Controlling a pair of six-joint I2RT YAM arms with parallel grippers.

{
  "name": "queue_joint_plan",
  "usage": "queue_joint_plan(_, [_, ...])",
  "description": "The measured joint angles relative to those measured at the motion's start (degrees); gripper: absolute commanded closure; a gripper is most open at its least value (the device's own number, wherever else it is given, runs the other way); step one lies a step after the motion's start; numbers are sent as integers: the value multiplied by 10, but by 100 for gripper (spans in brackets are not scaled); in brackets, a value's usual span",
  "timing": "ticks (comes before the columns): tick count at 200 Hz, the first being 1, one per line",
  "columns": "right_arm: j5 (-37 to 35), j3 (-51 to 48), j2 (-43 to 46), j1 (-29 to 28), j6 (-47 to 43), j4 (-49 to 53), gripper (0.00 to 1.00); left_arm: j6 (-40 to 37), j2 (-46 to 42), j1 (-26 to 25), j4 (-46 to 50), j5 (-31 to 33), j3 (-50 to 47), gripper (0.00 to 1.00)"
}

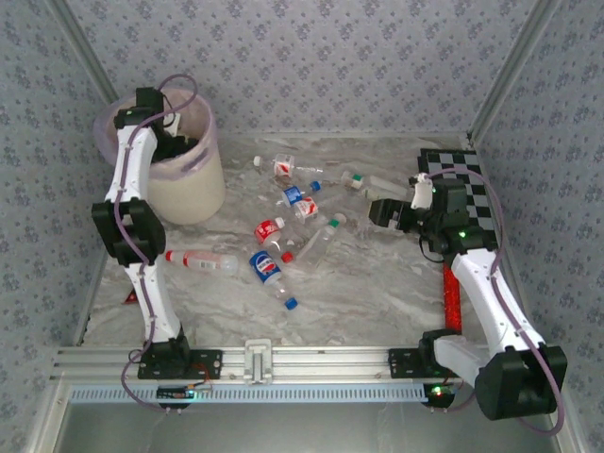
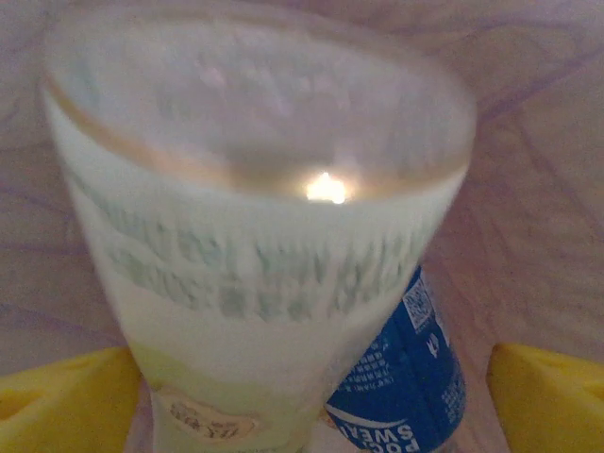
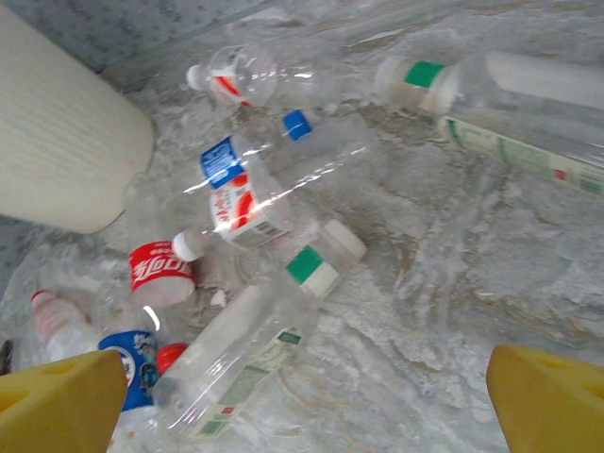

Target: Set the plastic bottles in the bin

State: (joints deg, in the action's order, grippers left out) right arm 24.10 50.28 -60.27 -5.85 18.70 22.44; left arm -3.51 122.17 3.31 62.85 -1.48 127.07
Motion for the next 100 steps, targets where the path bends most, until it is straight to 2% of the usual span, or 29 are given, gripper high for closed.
queue_joint_plan(29, [-54,0,-1,6,71,1,0,-6,-36,-9,0,10,6,1])
queue_joint_plan(100, [-192,67,-105,10,407,42,0,-21,-220,-16,-37,11,-7,1])
